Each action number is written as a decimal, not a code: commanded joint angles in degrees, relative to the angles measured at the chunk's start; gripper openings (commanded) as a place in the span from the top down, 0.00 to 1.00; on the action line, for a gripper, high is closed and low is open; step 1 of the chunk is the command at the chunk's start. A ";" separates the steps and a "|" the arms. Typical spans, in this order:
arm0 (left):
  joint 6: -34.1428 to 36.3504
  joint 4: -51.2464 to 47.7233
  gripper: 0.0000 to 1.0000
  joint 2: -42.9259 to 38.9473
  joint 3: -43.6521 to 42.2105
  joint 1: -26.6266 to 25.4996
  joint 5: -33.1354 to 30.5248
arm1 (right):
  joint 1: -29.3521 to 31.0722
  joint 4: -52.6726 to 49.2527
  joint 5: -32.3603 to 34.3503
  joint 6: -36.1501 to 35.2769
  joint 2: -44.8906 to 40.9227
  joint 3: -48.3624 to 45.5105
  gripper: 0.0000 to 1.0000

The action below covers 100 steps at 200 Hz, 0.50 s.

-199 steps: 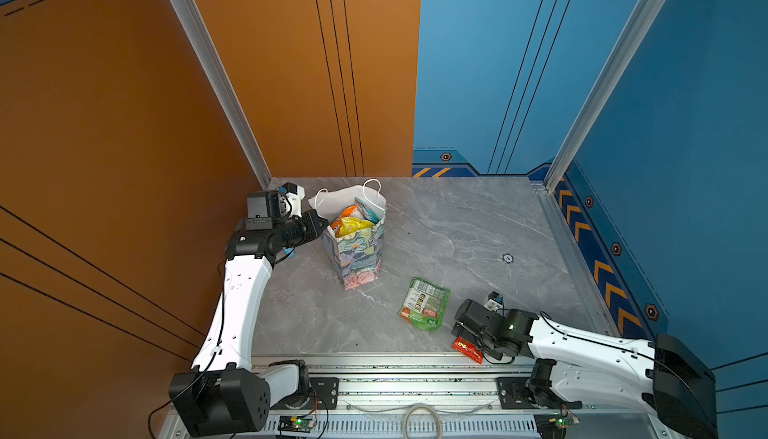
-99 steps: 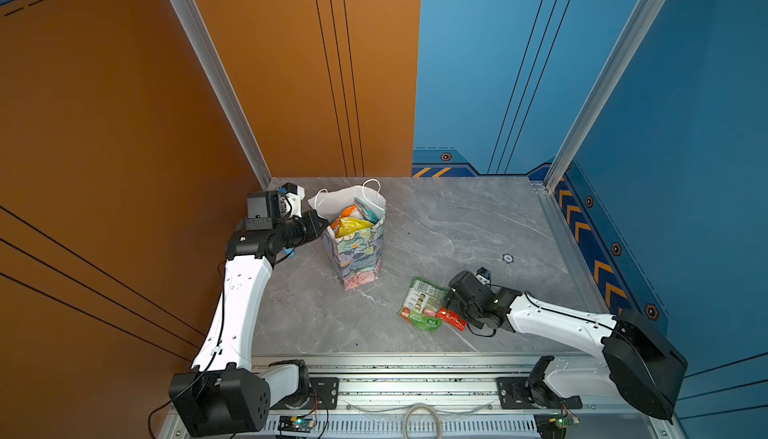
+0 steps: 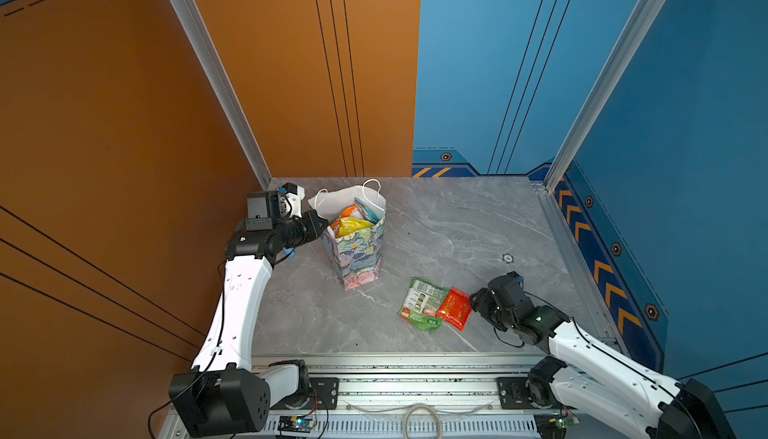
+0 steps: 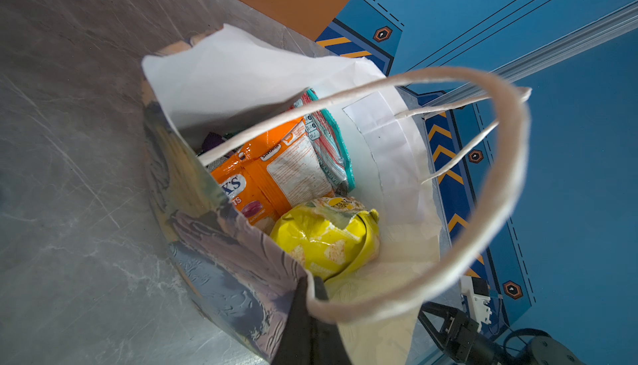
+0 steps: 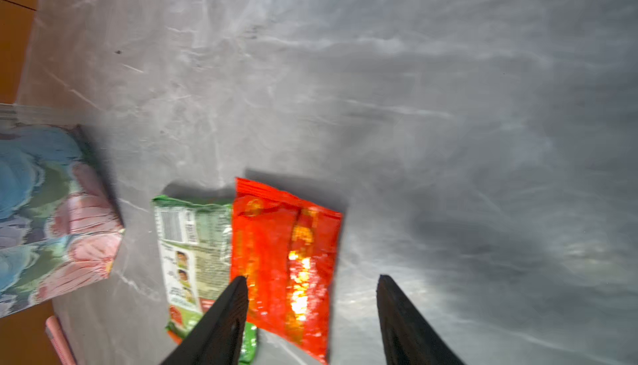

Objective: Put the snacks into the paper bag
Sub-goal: 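Lower the right gripper onto the red pack and close on it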

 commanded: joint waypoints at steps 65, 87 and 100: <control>-0.51 0.86 1.00 -0.74 -0.65 -0.03 1.70 | -5.91 7.80 -12.23 -1.19 2.16 -3.64 0.49; -0.61 0.87 1.00 -0.86 -0.67 -0.03 1.61 | -5.91 9.45 -12.62 -1.10 4.69 -3.88 0.48; -0.63 0.86 1.00 -0.93 -0.72 -0.04 1.65 | -5.91 11.21 -13.09 -0.77 6.29 -4.20 0.49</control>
